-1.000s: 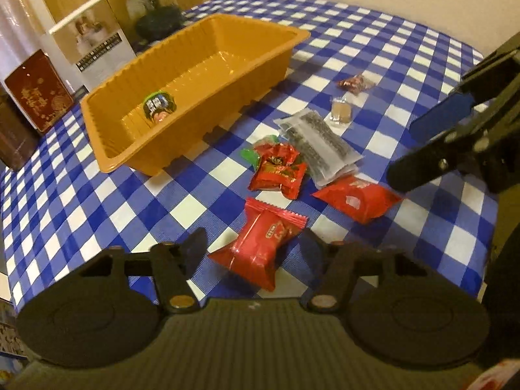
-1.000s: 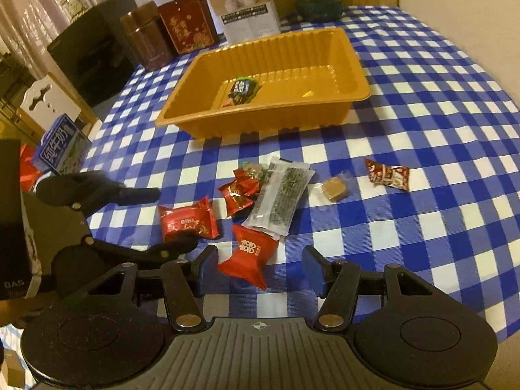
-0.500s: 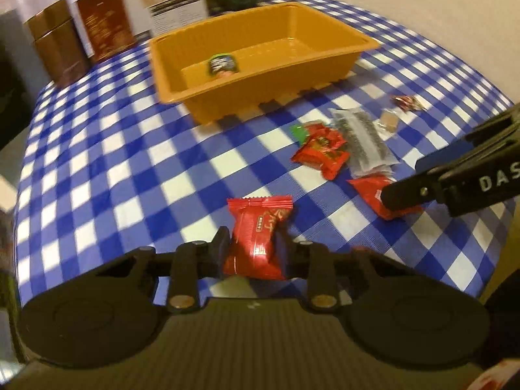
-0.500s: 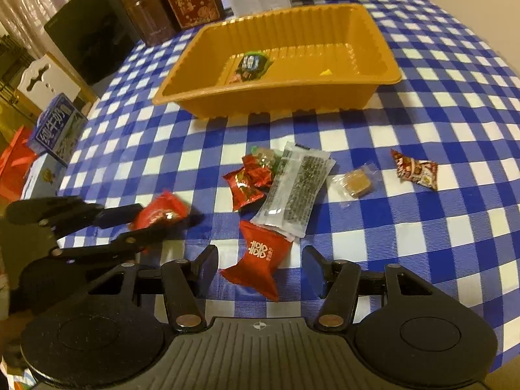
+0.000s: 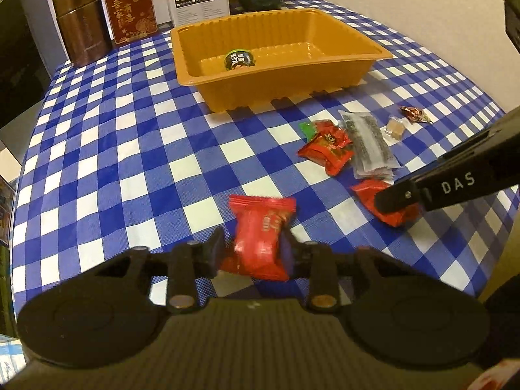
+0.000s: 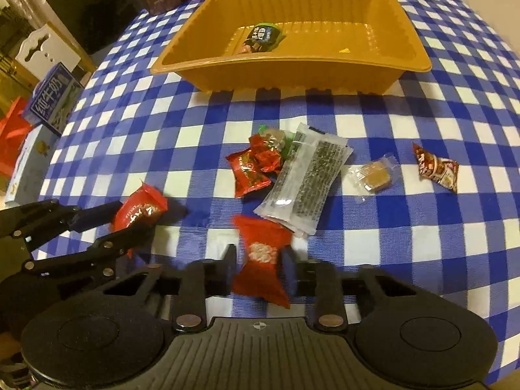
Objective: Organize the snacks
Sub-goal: 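Lift the red packets with both grippers and move them toward the orange tray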
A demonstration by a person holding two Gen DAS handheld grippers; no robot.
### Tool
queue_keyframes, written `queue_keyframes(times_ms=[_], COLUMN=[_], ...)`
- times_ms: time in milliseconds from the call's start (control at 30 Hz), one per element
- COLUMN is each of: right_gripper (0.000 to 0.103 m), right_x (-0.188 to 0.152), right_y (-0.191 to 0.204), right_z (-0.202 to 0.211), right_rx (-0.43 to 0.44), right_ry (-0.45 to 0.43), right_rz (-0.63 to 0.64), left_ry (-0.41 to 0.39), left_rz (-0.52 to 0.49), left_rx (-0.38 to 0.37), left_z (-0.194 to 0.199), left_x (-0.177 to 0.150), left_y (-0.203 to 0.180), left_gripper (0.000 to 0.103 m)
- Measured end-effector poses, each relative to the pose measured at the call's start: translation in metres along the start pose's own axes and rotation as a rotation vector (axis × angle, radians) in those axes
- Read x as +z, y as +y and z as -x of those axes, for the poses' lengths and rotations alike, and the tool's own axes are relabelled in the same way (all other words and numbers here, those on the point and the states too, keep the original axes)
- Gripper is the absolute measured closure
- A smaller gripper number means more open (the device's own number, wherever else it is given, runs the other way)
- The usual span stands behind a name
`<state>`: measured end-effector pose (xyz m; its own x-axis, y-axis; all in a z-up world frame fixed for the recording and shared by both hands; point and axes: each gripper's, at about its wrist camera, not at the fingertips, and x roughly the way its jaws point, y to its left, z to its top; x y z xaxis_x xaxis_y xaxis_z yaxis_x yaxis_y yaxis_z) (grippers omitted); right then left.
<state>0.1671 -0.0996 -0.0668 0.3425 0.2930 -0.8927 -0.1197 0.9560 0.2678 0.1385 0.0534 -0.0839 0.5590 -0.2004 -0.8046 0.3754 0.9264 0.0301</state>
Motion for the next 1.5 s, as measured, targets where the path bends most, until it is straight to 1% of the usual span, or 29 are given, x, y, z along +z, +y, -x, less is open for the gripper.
queue_keyframes(times_ms=[33, 167, 300, 467, 567, 633, 667, 733, 867, 1233, 1500], right_gripper=[0.08, 0.082, 0.082, 0.082, 0.082, 0.082, 0.082, 0.082, 0.082, 0.082, 0.082], right_x=[-0.001, -0.004, -0.008, -0.01, -0.011, -0.011, -0.012, -0.012, -0.013, -0.015, -0.015], right_y=[0.0, 0.0, -0.002, -0.006, -0.008, -0.009, -0.01, -0.011, -0.017, -0.03, -0.045], right_z=[0.0, 0.005, 0.012, 0.021, 0.025, 0.028, 0.03, 0.033, 0.041, 0.065, 0.084], right_rx=[0.001, -0.007, 0.001, 0.021, 0.032, 0.033, 0.034, 0.029, 0.019, 0.01, -0.007], right_ry=[-0.001, -0.006, -0.02, -0.03, -0.034, -0.044, -0.05, -0.062, -0.09, -0.159, -0.216], right_rz=[0.003, 0.022, 0.035, 0.038, 0.04, 0.038, 0.038, 0.036, 0.029, 0.01, -0.012], left_ry=[-0.002, 0.002, 0.006, 0.014, 0.028, 0.037, 0.041, 0.039, 0.029, -0.01, -0.04], left_rz=[0.002, 0.0, 0.002, -0.022, -0.047, -0.054, -0.053, -0.043, 0.0, 0.076, 0.084], left_rx=[-0.002, -0.003, -0.013, -0.018, -0.008, -0.005, -0.005, -0.001, 0.007, 0.027, 0.022], left_z=[0.0, -0.001, -0.004, -0.008, -0.01, -0.012, -0.012, -0.01, -0.002, 0.023, 0.035], left_x=[0.0, 0.001, 0.003, 0.007, 0.008, 0.007, 0.007, 0.006, 0.007, 0.017, 0.03], left_y=[0.0, 0.002, 0.003, 0.0, -0.003, -0.005, -0.006, -0.007, -0.007, -0.018, -0.029], left_gripper=[0.062, 0.06, 0.06, 0.06, 0.061, 0.069, 0.069, 0.075, 0.077, 0.077, 0.077])
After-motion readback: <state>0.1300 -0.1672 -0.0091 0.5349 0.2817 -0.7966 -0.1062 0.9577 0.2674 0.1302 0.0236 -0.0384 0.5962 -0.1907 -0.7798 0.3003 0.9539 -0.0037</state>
